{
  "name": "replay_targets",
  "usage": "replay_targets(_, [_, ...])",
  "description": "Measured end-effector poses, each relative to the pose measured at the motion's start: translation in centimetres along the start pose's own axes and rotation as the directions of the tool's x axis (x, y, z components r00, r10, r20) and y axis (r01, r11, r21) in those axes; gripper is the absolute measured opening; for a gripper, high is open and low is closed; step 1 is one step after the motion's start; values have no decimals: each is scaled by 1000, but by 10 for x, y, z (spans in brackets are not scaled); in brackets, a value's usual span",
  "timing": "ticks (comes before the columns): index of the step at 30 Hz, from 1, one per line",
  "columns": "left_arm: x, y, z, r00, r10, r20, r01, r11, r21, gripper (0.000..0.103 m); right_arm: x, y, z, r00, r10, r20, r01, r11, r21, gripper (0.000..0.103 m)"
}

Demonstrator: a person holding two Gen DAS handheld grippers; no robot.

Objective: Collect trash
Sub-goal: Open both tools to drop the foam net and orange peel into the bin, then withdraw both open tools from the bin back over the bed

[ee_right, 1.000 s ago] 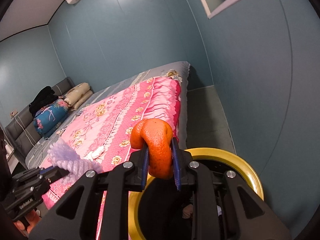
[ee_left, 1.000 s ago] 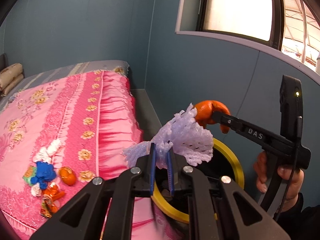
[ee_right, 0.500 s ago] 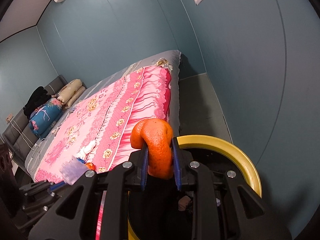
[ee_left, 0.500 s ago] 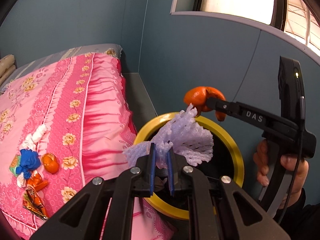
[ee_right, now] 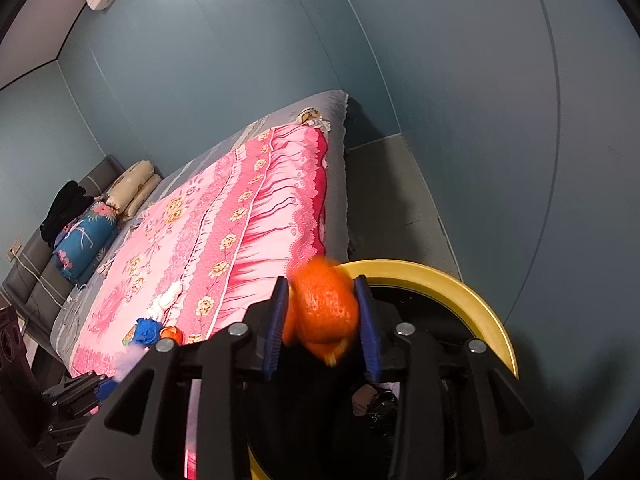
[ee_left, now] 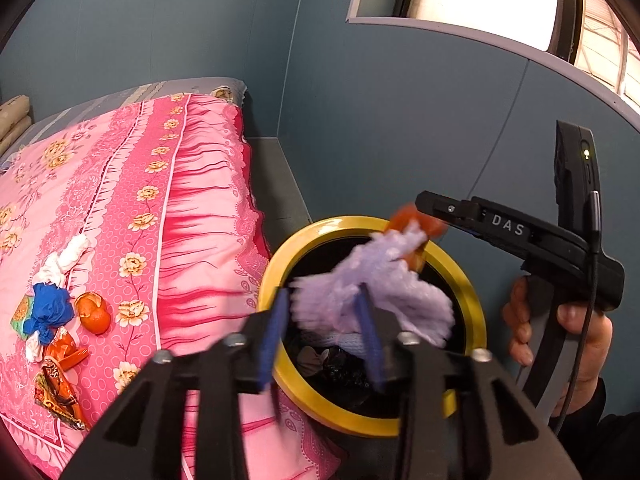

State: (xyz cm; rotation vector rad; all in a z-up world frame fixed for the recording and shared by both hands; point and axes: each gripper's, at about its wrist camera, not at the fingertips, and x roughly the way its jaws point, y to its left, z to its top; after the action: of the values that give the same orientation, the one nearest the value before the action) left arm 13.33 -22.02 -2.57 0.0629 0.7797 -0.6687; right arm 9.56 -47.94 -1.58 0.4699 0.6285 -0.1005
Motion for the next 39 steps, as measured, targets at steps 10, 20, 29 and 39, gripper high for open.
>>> replay_targets(10, [-16,24,-3,997,70,31,-68,996,-65,76,2,-4,3,1000,10,15,-10,1000,17,57])
replay_targets(20, [-30,51,-6,993,102,55,-94,986,-136,79,-6,14,7,999,33,29,-32,999,-17,60])
replay_targets(29, [-55,71,-11,983,155,97,-136,974,-178,80,-6,36,10,997,73,18,-72,996,-59,62])
replay_targets(39, [-84,98,-21,966,223,128,-190,954,-231,81,-8,84,8,988,153,4,-151,978,-145,62])
